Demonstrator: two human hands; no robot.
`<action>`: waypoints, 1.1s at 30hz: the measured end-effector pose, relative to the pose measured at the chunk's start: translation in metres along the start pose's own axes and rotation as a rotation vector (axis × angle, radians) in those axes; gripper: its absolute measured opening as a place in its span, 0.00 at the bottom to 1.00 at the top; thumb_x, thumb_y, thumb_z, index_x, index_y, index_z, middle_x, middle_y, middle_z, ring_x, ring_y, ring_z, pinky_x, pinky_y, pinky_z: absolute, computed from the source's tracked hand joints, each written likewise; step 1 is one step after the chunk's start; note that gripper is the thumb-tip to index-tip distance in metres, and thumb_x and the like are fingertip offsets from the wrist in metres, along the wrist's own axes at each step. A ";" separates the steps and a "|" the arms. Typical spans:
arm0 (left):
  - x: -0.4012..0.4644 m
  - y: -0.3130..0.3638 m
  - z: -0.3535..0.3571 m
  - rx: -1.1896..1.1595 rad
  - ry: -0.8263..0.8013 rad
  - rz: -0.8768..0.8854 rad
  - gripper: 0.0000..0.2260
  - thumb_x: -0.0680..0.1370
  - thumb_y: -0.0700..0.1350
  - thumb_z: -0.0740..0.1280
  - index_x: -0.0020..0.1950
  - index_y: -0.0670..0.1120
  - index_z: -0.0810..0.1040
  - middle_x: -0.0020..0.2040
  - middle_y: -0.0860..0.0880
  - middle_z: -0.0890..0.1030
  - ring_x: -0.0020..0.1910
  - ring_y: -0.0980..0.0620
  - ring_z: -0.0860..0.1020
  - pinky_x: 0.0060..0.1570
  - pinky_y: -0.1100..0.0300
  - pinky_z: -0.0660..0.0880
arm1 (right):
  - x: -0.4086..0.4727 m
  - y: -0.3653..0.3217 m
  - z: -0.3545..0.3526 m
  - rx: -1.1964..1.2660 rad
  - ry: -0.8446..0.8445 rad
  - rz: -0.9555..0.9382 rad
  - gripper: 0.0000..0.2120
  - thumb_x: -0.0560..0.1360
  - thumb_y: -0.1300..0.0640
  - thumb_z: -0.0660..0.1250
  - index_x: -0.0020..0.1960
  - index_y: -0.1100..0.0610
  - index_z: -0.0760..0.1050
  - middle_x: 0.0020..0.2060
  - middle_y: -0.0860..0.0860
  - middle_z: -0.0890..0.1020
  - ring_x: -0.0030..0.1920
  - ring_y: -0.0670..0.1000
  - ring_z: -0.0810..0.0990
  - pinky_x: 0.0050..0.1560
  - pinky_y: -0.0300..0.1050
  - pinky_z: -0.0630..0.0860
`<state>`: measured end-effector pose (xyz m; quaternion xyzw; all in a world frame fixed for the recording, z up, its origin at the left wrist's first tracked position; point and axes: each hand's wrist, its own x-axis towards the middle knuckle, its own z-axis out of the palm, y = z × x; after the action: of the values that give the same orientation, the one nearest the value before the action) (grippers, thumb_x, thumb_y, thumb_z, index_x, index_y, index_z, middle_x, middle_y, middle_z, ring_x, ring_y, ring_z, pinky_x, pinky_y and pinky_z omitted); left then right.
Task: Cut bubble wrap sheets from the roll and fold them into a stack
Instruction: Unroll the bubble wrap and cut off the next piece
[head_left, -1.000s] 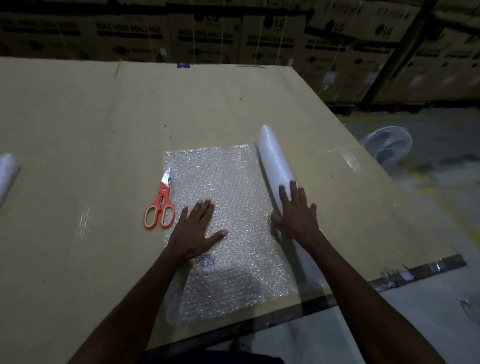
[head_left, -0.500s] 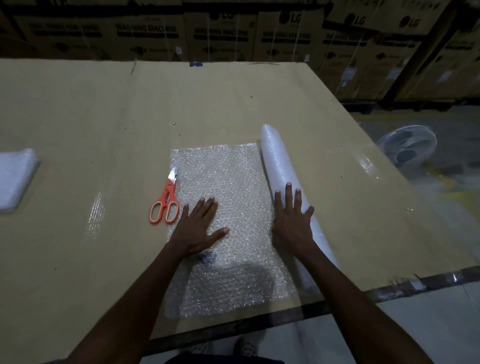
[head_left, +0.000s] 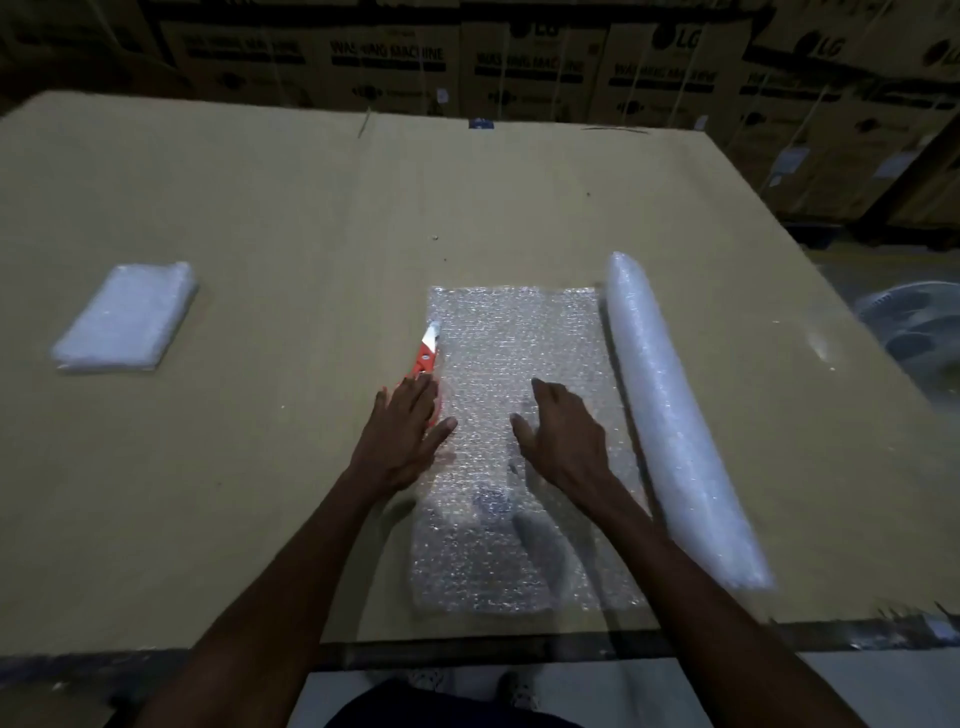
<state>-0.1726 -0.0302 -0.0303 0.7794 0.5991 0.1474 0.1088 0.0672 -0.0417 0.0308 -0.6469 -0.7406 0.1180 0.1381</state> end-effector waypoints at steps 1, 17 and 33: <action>-0.007 -0.008 -0.003 -0.004 -0.004 -0.043 0.33 0.82 0.65 0.45 0.79 0.44 0.61 0.80 0.45 0.61 0.79 0.43 0.57 0.75 0.37 0.54 | 0.003 -0.015 0.006 0.047 -0.003 0.006 0.27 0.81 0.47 0.65 0.75 0.60 0.69 0.68 0.59 0.76 0.68 0.61 0.74 0.63 0.56 0.74; -0.054 -0.087 -0.024 -0.018 -0.066 -0.173 0.39 0.78 0.66 0.38 0.82 0.44 0.54 0.82 0.47 0.53 0.81 0.49 0.47 0.77 0.42 0.44 | 0.057 -0.145 0.065 0.099 -0.121 0.256 0.22 0.73 0.46 0.73 0.58 0.61 0.75 0.56 0.62 0.81 0.58 0.64 0.80 0.54 0.52 0.76; -0.038 -0.051 -0.013 -0.057 0.045 0.001 0.32 0.82 0.62 0.44 0.80 0.44 0.60 0.80 0.47 0.61 0.81 0.49 0.53 0.77 0.41 0.48 | 0.014 -0.103 0.005 1.645 -0.207 0.664 0.02 0.77 0.68 0.68 0.47 0.67 0.80 0.37 0.58 0.81 0.34 0.50 0.81 0.38 0.39 0.81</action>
<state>-0.2319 -0.0537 -0.0393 0.7728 0.5965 0.1820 0.1175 -0.0322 -0.0416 0.0632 -0.5102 -0.2050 0.7037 0.4499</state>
